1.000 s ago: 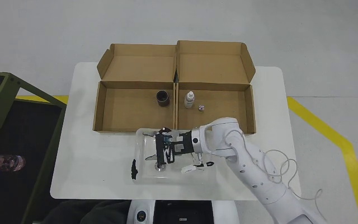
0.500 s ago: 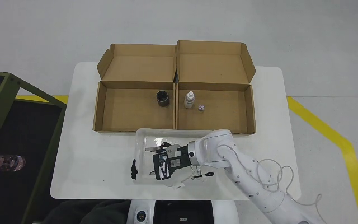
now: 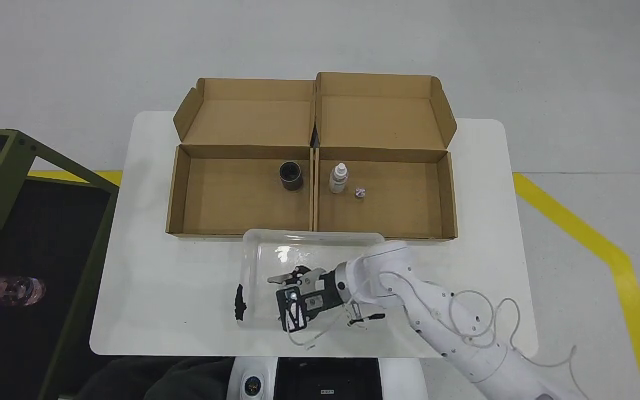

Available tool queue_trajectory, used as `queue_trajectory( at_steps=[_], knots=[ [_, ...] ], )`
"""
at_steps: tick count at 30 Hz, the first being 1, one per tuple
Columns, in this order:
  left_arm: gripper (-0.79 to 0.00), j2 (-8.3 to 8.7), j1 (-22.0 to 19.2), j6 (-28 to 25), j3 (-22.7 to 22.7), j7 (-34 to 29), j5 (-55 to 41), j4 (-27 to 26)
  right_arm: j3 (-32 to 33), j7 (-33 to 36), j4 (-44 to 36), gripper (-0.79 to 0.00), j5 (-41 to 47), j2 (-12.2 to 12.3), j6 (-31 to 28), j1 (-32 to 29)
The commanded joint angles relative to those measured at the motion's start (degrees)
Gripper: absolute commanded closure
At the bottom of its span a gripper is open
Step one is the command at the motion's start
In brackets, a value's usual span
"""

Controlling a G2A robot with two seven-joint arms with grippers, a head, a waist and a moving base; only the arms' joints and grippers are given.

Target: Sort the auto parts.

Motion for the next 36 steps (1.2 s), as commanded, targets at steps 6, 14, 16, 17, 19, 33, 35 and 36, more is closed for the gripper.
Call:
queue_trajectory(
  at_steps=[6,14,16,17,19,33,35,36],
  knots=[
    [-0.785,0.00,0.0,0.0,0.0,0.0,0.0,0.0,-1.5,-1.9,2.8,-0.468,-1.7,-0.2,0.8,1.0],
    [-0.785,0.00,0.0,0.0,0.0,0.0,0.0,0.0,-3.4,-3.1,6.1,-0.382,-4.0,-0.8,2.1,3.2],
    [-0.785,0.00,0.0,0.0,0.0,0.0,0.0,0.0,-3.7,-3.4,6.9,-0.369,-4.4,-0.9,2.4,3.8],
    [-0.785,0.00,0.0,0.0,0.0,0.0,0.0,0.0,-3.8,-3.7,7.2,-0.363,-4.5,-1.0,2.5,4.0],
    [-0.785,0.00,0.0,0.0,0.0,0.0,0.0,0.0,-4.1,-3.9,7.8,-0.363,-4.6,-1.1,2.6,4.3],
    [-0.785,0.00,0.0,0.0,0.0,0.0,0.0,0.0,-5.5,-5.4,9.8,0.000,-3.6,-1.8,3.8,5.6],
    [-0.785,0.00,0.0,0.0,0.0,0.0,0.0,0.0,-5.3,-5.6,9.6,0.000,-3.2,-1.9,3.9,6.0],
    [-0.785,0.00,0.0,0.0,0.0,0.0,0.0,0.0,-5.1,-5.7,9.5,0.000,-2.7,-1.9,4.1,6.1]
  ],
)
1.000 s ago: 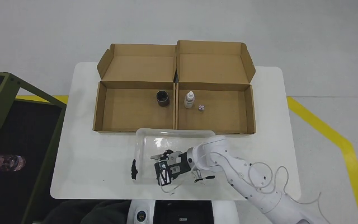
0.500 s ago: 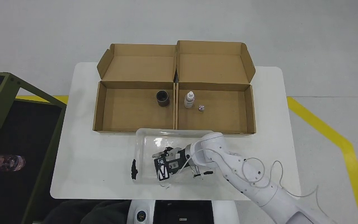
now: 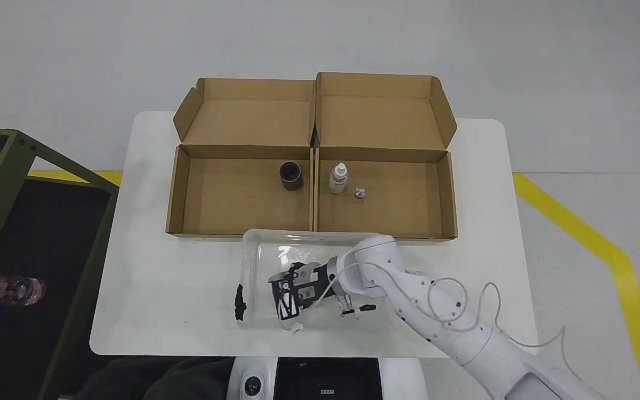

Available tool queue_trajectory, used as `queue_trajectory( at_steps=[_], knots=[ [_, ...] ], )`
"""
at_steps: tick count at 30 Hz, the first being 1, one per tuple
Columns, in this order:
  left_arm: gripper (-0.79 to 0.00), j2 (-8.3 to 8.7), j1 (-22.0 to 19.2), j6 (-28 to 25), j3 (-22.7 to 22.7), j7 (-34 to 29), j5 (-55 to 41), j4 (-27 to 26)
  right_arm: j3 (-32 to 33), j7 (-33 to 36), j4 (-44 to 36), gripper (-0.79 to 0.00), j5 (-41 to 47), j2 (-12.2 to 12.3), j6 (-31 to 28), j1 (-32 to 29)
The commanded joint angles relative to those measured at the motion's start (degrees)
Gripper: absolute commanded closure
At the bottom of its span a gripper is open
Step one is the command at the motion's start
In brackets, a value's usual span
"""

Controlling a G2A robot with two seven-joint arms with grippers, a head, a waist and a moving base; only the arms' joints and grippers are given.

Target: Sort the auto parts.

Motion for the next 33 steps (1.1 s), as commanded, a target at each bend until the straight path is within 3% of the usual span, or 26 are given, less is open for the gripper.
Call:
queue_trajectory(
  at_steps=[1,33],
  knots=[
    [-0.785,0.00,0.0,0.0,0.0,0.0,0.0,0.0,0.4,-0.2,-0.1,0.000,0.7,0.0,0.3,0.3],
    [-0.785,0.00,0.0,0.0,0.0,0.0,0.0,0.0,12.6,-8.8,-7.2,0.000,11.3,1.7,1.6,0.9]
  ],
)
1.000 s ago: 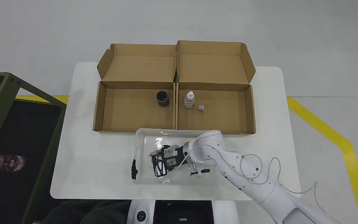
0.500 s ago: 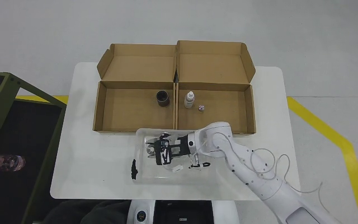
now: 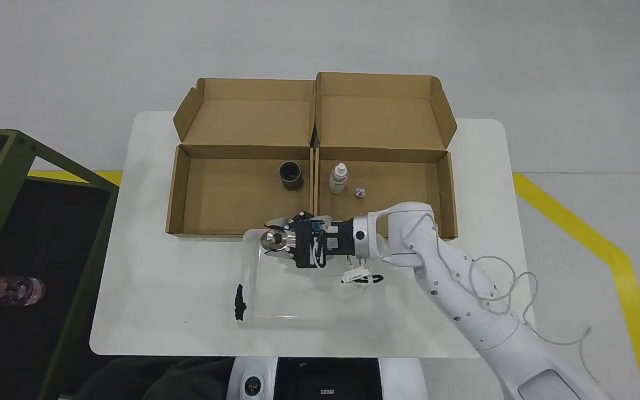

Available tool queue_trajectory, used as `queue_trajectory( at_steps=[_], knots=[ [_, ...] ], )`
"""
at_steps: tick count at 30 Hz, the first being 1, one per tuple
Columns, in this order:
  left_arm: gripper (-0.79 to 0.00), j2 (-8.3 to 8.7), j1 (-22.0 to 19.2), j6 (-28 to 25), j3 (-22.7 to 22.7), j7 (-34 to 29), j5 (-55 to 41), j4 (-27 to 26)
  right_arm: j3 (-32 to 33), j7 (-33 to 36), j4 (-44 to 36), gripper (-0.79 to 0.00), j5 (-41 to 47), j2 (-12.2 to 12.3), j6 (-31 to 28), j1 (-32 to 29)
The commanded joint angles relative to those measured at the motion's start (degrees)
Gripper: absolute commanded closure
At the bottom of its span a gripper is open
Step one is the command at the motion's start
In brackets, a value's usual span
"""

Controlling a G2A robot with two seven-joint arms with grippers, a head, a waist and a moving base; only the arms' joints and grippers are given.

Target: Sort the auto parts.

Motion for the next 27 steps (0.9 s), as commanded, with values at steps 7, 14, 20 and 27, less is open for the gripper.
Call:
queue_trajectory(
  at_steps=[7,14,20,27],
  knots=[
    [-0.785,0.00,0.0,0.0,0.0,0.0,0.0,0.0,3.2,-3.5,-1.0,0.000,-0.2,0.6,0.2,-0.1],
    [-0.785,0.00,0.0,0.0,0.0,0.0,0.0,0.0,4.1,-7.2,-2.2,0.000,-1.4,0.8,1.6,-0.8],
    [-0.785,0.00,0.0,0.0,0.0,0.0,0.0,0.0,3.7,-10.8,-1.4,0.000,-1.0,0.7,2.0,-1.1],
    [-0.785,0.00,0.0,0.0,0.0,0.0,0.0,0.0,1.6,-14.2,1.7,0.000,-1.5,0.1,2.3,0.4]
  ],
)
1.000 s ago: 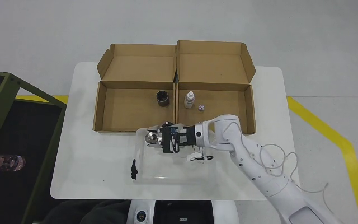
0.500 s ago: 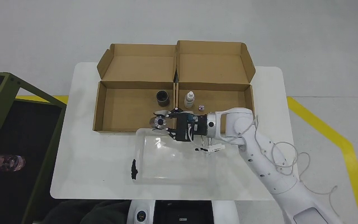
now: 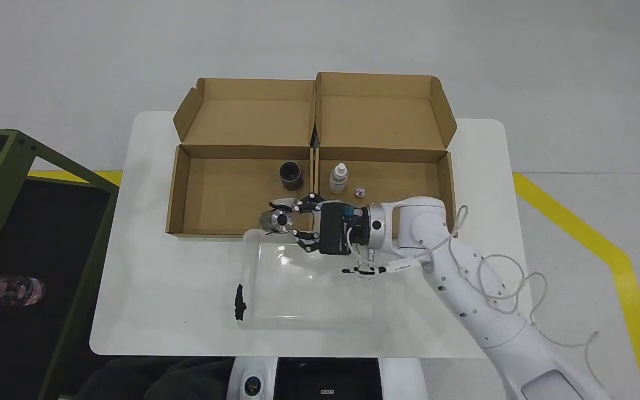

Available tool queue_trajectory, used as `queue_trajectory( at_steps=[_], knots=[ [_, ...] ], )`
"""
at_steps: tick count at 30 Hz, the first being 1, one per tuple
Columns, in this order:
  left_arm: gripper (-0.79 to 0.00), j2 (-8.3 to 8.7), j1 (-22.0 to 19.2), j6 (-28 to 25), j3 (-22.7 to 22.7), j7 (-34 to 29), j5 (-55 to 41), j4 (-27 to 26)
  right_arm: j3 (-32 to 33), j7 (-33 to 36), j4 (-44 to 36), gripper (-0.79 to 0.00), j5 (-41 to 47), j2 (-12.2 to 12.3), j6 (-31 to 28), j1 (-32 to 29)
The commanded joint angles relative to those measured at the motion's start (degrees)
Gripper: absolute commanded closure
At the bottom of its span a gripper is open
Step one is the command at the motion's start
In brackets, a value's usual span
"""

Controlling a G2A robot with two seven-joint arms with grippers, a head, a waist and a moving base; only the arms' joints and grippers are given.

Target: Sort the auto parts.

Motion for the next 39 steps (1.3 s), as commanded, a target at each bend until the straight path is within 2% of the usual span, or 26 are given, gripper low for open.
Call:
queue_trajectory(
  at_steps=[1,16,24,39],
  knots=[
    [-0.785,0.00,0.0,0.0,0.0,0.0,0.0,0.0,-0.6,-0.2,1.3,0.000,0.0,-0.2,0.5,0.7],
    [-0.785,0.00,0.0,0.0,0.0,0.0,0.0,0.0,-3.9,6.8,10.5,0.000,2.0,-2.1,1.5,8.2],
    [-0.785,0.00,0.0,0.0,0.0,0.0,0.0,0.0,-7.5,12.0,17.0,0.000,2.1,-3.5,0.1,12.4],
    [-0.785,0.00,0.0,0.0,0.0,0.0,0.0,0.0,-13.1,15.7,25.7,0.000,1.9,-6.7,-1.1,19.2]
  ],
)
